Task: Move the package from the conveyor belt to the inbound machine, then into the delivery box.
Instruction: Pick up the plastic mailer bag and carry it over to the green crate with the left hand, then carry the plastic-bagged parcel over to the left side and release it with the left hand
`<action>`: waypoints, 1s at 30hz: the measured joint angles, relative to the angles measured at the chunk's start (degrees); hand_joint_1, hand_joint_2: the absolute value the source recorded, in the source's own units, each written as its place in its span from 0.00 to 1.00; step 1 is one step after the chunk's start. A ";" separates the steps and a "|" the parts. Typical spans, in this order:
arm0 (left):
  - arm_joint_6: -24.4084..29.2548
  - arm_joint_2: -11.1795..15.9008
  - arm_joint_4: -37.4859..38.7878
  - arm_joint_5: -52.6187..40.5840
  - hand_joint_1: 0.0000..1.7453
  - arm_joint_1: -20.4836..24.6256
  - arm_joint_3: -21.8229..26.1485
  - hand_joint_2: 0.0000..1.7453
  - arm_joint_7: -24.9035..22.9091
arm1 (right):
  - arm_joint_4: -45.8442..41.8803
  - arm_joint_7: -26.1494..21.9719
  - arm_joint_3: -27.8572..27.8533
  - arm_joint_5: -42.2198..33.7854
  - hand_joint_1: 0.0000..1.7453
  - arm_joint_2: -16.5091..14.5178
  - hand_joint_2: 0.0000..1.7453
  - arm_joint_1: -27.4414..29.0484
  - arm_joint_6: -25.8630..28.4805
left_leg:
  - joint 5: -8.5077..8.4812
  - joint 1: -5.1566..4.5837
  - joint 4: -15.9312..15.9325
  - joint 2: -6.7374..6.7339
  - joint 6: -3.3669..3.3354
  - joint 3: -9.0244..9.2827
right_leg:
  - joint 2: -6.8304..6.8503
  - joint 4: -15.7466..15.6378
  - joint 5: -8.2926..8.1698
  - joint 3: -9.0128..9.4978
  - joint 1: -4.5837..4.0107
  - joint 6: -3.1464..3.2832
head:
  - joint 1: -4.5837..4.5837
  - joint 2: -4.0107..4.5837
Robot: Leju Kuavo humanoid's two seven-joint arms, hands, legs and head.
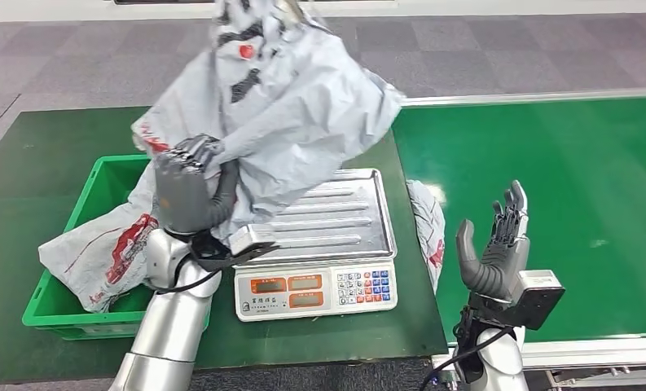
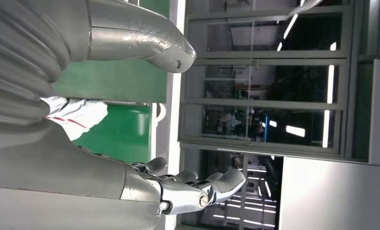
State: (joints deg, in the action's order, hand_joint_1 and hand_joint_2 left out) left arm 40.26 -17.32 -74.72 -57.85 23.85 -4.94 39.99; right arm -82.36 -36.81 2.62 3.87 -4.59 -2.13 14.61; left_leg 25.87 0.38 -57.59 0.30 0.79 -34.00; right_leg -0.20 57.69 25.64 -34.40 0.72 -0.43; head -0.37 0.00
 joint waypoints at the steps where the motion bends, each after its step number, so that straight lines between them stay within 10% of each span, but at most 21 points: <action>1: 0.00 0.23 -2.04 0.26 1.00 -0.72 0.75 1.00 0.00 | 0.00 -0.10 0.00 -0.04 0.00 0.00 1.00 0.11 0.01 | 0.00 0.00 0.00 0.00 0.00 0.00 | 0.01 0.00 0.01 0.00 0.00 0.00 | 0.00 0.00; 21: -0.04 1.70 -12.45 0.23 1.00 -4.07 4.68 1.00 0.05 | 0.00 -0.17 0.00 -0.07 0.00 0.01 1.00 0.24 0.05 | 0.00 -0.01 -0.02 0.02 0.00 -0.01 | 0.03 0.00 0.00 0.01 0.07 -0.01 | 0.01 0.00; 30: -0.04 3.28 -19.76 -5.24 1.00 -8.80 14.48 1.00 -0.15 | -0.68 -0.40 -0.68 -0.66 0.00 0.34 1.00 2.59 0.62 | 0.03 0.00 0.00 0.02 0.02 0.00 | 0.03 0.00 0.08 -0.02 0.05 0.01 | 0.00 0.00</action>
State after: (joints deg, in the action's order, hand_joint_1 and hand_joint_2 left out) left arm 40.22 -14.04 -94.48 -63.09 15.05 9.54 39.84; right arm -83.03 -37.21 1.94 3.21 -4.25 0.46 15.23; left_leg 25.90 0.38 -57.59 0.31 0.81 -34.00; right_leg -0.17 57.69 25.73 -34.43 0.78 -0.43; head -0.37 0.00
